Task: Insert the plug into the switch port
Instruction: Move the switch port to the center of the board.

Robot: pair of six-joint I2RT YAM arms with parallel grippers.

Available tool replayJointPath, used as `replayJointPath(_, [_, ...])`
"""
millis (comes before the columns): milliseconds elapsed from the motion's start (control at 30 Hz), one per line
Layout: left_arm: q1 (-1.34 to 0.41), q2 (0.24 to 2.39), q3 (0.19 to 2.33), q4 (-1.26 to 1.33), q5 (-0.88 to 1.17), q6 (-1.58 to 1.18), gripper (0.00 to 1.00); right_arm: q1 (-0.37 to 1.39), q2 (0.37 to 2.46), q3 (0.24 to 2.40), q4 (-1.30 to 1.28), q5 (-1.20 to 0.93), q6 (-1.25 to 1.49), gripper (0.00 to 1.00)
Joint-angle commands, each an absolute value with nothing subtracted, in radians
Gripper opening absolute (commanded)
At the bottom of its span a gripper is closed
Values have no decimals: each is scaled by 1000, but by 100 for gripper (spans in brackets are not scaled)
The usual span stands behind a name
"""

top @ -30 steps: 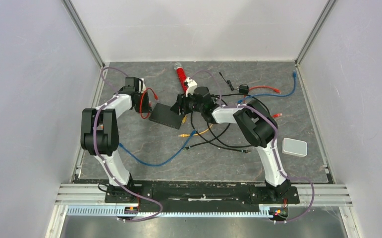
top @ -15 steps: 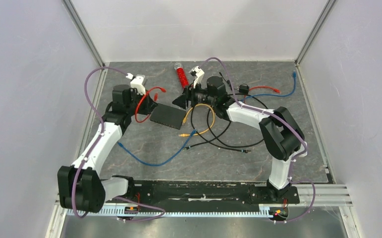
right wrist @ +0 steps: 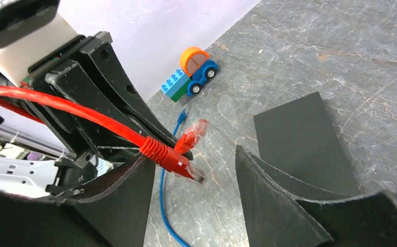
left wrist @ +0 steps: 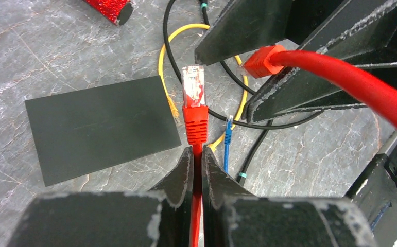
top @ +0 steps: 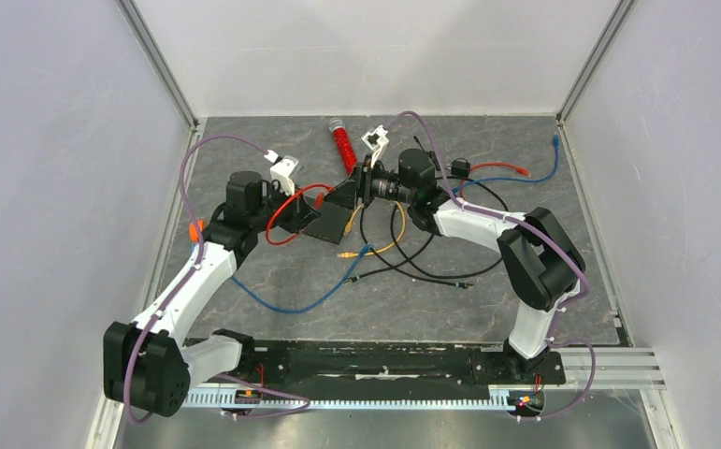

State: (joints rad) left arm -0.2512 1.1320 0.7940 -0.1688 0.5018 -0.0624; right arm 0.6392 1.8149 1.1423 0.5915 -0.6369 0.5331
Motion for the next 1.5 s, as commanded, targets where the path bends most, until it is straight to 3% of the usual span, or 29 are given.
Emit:
replayJointPath(0, [-268, 1124, 793, -129, 546, -7, 2, 652, 1806, 1171, 665, -665, 595, 60])
replayJointPath(200, [-282, 1123, 783, -105, 568, -1, 2, 656, 1834, 1203, 610, -638, 596, 50])
replayJointPath(367, [-285, 1123, 769, -95, 574, 19, 2, 656, 1838, 1202, 612, -628, 604, 24])
replayJointPath(433, [-285, 1127, 771, -109, 540, 31, 2, 654, 1835, 1208, 582, -635, 598, 38])
replayJointPath(500, [-285, 1126, 777, -126, 507, 42, 2, 646, 1816, 1214, 528, -649, 564, 62])
replayJointPath(533, [-285, 1122, 778, -127, 495, 42, 2, 640, 1795, 1205, 501, -641, 539, 64])
replayJointPath(700, [-285, 1102, 781, -102, 460, -26, 2, 617, 1712, 1141, 420, -517, 503, 62])
replayJointPath(833, [-285, 1070, 760, -59, 513, -46, 2, 596, 1686, 1075, 531, -559, 578, 57])
replayJointPath(1467, [-285, 1118, 758, -185, 508, 108, 2, 502, 1632, 1089, 625, -706, 665, 60])
